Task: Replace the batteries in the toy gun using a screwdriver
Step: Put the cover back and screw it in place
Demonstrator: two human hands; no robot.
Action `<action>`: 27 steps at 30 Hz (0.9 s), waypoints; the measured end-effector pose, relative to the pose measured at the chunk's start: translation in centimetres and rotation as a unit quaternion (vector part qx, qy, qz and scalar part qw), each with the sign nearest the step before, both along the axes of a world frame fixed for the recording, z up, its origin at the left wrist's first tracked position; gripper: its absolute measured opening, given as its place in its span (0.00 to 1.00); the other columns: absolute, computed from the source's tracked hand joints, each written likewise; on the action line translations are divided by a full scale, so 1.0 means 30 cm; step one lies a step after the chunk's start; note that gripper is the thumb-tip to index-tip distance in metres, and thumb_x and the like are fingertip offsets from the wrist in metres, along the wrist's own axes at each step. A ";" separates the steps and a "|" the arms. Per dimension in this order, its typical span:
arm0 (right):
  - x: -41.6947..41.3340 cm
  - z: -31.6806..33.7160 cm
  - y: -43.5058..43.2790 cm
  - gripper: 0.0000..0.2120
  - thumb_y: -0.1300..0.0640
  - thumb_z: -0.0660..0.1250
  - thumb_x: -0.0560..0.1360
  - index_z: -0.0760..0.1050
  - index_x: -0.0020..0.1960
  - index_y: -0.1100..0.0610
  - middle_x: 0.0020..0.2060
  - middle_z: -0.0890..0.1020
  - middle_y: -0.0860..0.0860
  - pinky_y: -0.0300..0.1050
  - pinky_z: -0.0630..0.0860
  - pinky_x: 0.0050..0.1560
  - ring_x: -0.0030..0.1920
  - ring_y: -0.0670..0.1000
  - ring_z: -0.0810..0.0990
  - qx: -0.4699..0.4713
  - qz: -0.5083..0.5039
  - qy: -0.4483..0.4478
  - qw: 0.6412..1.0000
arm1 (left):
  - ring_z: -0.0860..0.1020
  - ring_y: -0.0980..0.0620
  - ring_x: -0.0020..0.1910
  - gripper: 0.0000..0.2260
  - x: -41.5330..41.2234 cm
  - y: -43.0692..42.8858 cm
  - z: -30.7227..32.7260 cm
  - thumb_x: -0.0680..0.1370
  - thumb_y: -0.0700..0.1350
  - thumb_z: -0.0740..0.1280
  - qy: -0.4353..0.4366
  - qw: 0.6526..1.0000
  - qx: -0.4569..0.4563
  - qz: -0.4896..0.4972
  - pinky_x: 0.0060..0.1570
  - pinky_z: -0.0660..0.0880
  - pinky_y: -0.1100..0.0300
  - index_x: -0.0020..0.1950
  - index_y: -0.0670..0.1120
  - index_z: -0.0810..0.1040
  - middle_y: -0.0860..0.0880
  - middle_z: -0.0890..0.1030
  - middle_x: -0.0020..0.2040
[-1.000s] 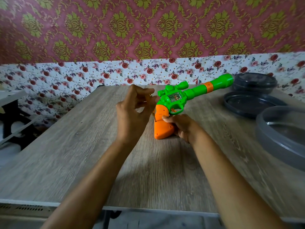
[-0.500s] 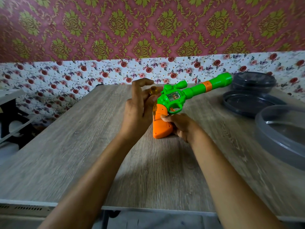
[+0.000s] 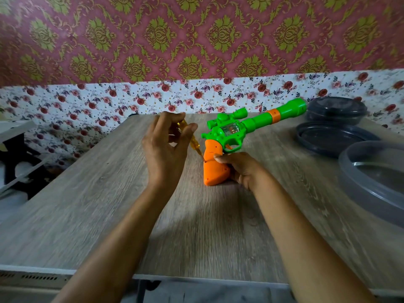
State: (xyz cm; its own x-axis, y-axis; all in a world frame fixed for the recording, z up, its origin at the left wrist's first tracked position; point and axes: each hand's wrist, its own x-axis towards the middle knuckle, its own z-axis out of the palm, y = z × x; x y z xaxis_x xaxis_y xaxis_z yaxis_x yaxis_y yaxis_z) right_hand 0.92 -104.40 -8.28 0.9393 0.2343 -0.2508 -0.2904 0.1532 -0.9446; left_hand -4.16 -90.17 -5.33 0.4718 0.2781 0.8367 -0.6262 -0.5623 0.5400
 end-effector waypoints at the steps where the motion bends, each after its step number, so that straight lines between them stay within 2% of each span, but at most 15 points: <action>1: 0.000 0.000 0.000 0.21 0.67 0.63 0.75 0.68 0.67 0.64 0.64 0.73 0.64 0.62 0.72 0.49 0.46 0.56 0.77 0.001 0.001 -0.001 1.000 | 0.77 0.63 0.37 0.07 0.001 0.000 0.000 0.74 0.42 0.71 0.000 1.000 0.002 -0.005 0.38 0.75 0.69 0.50 0.44 0.77 0.51 0.79 0.41; 5: 0.008 -0.001 0.003 0.21 0.67 0.63 0.75 0.68 0.67 0.64 0.64 0.73 0.64 0.60 0.71 0.53 0.56 0.57 0.75 0.003 -0.006 -0.004 1.000 | 0.80 0.65 0.42 0.07 0.011 0.003 0.001 0.76 0.37 0.66 0.004 0.999 0.031 -0.031 0.45 0.79 0.64 0.54 0.40 0.76 0.57 0.79 0.44; 8: 0.008 0.000 0.004 0.20 0.68 0.62 0.75 0.68 0.67 0.64 0.64 0.73 0.64 0.59 0.71 0.53 0.56 0.57 0.75 0.002 -0.004 -0.008 1.000 | 0.81 0.61 0.46 0.09 0.012 0.002 -0.005 0.77 0.37 0.63 0.008 0.998 0.050 -0.045 0.47 0.80 0.57 0.57 0.40 0.75 0.52 0.81 0.46; 11: 0.009 0.000 0.001 0.20 0.68 0.62 0.75 0.68 0.67 0.64 0.64 0.73 0.64 0.58 0.71 0.53 0.59 0.60 0.75 0.000 -0.003 -0.013 1.000 | 0.78 0.65 0.47 0.09 0.002 -0.011 -0.001 0.77 0.38 0.64 -0.007 0.996 0.063 -0.058 0.46 0.78 0.64 0.57 0.44 0.76 0.52 0.78 0.50; 14: 0.011 -0.001 0.001 0.20 0.68 0.63 0.75 0.68 0.67 0.64 0.64 0.74 0.63 0.58 0.72 0.53 0.58 0.59 0.75 -0.002 -0.004 -0.015 1.000 | 0.76 0.65 0.42 0.08 0.000 -0.012 0.003 0.75 0.40 0.70 -0.018 0.998 0.057 -0.036 0.40 0.76 0.70 0.53 0.42 0.78 0.53 0.74 0.47; 17: 0.013 -0.002 0.004 0.20 0.67 0.63 0.75 0.69 0.67 0.64 0.64 0.74 0.63 0.59 0.72 0.54 0.55 0.57 0.75 -0.007 -0.009 -0.011 1.000 | 0.76 0.64 0.40 0.07 0.006 -0.001 0.000 0.74 0.40 0.71 -0.019 0.999 0.034 -0.028 0.41 0.76 0.69 0.50 0.44 0.77 0.51 0.76 0.44; 19: 0.013 0.000 0.006 0.21 0.67 0.64 0.74 0.69 0.67 0.64 0.64 0.74 0.63 0.59 0.72 0.55 0.59 0.59 0.75 -0.013 -0.013 -0.004 1.000 | 0.78 0.62 0.41 0.08 0.007 0.004 0.002 0.75 0.38 0.69 -0.014 0.999 0.032 -0.039 0.43 0.77 0.67 0.51 0.47 0.75 0.50 0.79 0.44; 21: 0.011 0.001 0.005 0.21 0.66 0.65 0.74 0.69 0.67 0.63 0.64 0.74 0.63 0.59 0.72 0.54 0.61 0.60 0.75 -0.018 -0.015 -0.001 1.000 | 0.80 0.58 0.43 0.08 0.010 0.004 0.004 0.76 0.35 0.66 -0.008 0.998 0.045 -0.053 0.45 0.78 0.65 0.53 0.44 0.74 0.53 0.79 0.44; 24: 0.006 0.003 0.002 0.21 0.66 0.64 0.74 0.69 0.67 0.63 0.64 0.74 0.63 0.58 0.72 0.53 0.61 0.60 0.75 -0.015 -0.014 -0.002 1.000 | 0.82 0.57 0.49 0.11 0.010 -0.001 0.003 0.77 0.35 0.63 0.013 0.995 0.052 -0.081 0.49 0.79 0.62 0.58 0.42 0.70 0.51 0.80 0.50; 27: 0.001 0.004 0.000 0.20 0.67 0.63 0.75 0.69 0.66 0.64 0.64 0.74 0.64 0.59 0.72 0.52 0.55 0.58 0.75 -0.009 -0.006 -0.004 1.000 | 0.82 0.57 0.49 0.12 0.006 -0.005 -0.003 0.78 0.38 0.62 0.015 0.994 0.068 -0.088 0.50 0.79 0.59 0.61 0.46 0.70 0.52 0.81 0.52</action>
